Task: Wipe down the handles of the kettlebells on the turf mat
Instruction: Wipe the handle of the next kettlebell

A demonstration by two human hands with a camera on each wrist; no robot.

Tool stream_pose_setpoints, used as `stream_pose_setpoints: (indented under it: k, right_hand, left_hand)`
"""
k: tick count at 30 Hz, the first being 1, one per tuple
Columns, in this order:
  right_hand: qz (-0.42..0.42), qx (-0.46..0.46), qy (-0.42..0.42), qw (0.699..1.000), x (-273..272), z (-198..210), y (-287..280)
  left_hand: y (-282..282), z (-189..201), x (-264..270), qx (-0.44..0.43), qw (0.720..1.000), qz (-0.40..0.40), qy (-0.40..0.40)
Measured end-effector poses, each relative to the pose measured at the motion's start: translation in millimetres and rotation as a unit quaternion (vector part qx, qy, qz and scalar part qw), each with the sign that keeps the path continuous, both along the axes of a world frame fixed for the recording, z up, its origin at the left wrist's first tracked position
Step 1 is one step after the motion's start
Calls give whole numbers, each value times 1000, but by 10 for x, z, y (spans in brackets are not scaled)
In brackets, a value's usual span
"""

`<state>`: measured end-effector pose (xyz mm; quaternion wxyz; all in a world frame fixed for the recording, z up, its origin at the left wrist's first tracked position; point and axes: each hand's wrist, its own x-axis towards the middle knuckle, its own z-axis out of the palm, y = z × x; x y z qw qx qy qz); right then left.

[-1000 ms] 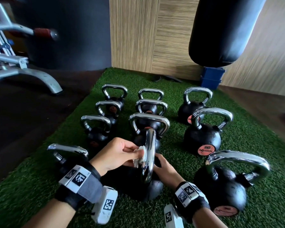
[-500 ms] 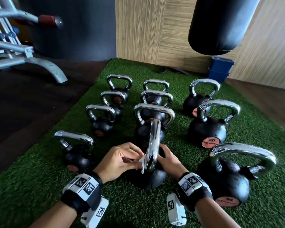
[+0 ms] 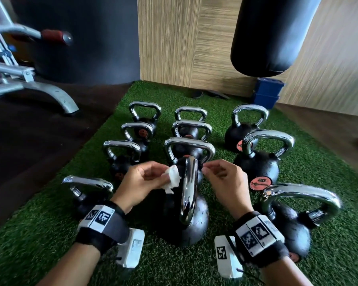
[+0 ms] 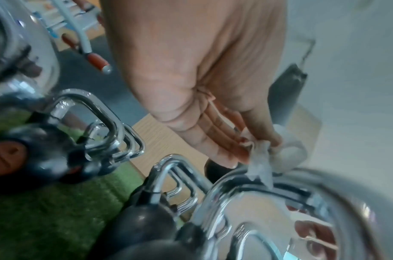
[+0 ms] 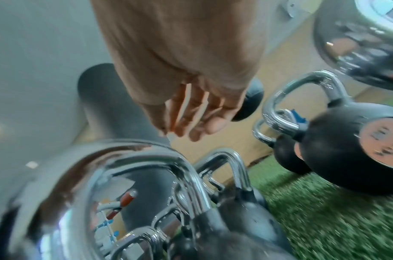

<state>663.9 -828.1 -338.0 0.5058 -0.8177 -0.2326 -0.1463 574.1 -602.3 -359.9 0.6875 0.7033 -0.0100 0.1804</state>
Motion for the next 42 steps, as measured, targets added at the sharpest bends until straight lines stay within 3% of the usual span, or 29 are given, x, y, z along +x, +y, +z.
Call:
stream_pose_setpoints:
  k: [2,4,7,12,16,18,20,25,31,42]
  right_hand:
    - [91,-1,-28,995,-119,221,60]
    - [136,-62,-44,988,-194,353,146]
    - [131,-28,-28,991,-206,437,202]
    - [65,-47,-98,992,-93,386,96]
    - [7,-52,-30,998,18,275,-47]
    - [-29,-66,-14,997,85,189,-155]
    - [-53,-82,-1,995,109,116,-220]
    - [-49,-119,25,991,88,-20,-311]
    - [-44,-144,35,988,170,-206,-259]
    - [-7,-73,131,989,466,-605,257]
  left_hand:
    - [-71,123,71,-89,996,9,5]
    - [-148,222,143,-119,993,2,10]
    - [-256,333,219,-127,992,-8,13]
    - [-234,331,303,-95,994,-46,29]
    - [-34,130,431,99,992,-16,81]
    - [47,-81,491,235,963,-35,130]
    - [56,-304,512,297,939,-59,162]
    - [-124,-702,527,222,947,-19,232]
    - [-463,-814,504,112,972,61,198]
    - [-485,-864,500,75,975,92,189]
